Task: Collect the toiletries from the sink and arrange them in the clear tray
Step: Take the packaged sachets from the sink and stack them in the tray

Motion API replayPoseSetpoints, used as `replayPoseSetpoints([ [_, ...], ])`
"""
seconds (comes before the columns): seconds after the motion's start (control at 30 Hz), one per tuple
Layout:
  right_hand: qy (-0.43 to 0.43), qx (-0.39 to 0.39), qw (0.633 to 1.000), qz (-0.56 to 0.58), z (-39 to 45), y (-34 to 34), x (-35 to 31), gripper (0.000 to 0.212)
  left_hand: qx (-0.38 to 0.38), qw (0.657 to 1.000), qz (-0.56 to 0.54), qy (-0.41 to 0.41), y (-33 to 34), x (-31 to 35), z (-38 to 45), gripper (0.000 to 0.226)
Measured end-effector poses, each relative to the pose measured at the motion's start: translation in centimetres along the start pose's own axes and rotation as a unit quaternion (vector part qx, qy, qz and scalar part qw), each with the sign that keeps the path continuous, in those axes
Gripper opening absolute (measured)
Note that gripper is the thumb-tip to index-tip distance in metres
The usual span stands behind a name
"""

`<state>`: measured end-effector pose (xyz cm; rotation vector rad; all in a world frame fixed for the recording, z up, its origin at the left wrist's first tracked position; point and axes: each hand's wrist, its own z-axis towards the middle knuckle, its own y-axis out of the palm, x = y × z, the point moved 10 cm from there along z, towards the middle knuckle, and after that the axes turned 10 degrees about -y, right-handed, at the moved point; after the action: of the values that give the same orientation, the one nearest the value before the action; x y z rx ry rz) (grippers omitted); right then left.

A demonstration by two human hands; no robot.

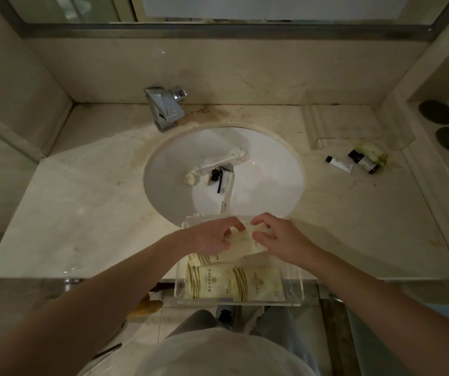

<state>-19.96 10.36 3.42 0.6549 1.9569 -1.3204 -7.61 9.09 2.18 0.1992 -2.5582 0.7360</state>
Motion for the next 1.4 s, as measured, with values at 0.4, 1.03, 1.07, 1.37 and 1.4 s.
replayPoseSetpoints([
  [0.4, -0.033, -0.101, 0.990, -0.096, -0.9, 3.5, 0.0, 0.038, 0.098, 0.991, 0.042, 0.081, 1.2, 1.3, 0.1, 0.054],
  [1.03, -0.168, -0.116, 0.886, -0.417, -1.6, 3.7, -1.4, 0.046, 0.177, 0.923, 0.324, 0.105, 0.1, -1.1, -1.7, 0.033],
  [1.07, -0.172, -0.113, 0.884, -0.420, -1.6, 3.8, -1.4, 0.045, 0.177, 0.925, 0.322, 0.099, -0.1, -1.5, -1.7, 0.031],
  [1.37, -0.261, -0.079, 0.861, -0.430, -2.0, 6.1, -1.9, 0.033, 0.149, 0.923, 0.346, 0.078, -0.2, -2.1, -1.0, 0.023],
  [1.4, -0.267, -0.080, 0.860, -0.428, -2.1, 6.4, -1.9, 0.034, 0.142, 0.924, 0.348, 0.075, -0.2, -2.2, -0.9, 0.021],
])
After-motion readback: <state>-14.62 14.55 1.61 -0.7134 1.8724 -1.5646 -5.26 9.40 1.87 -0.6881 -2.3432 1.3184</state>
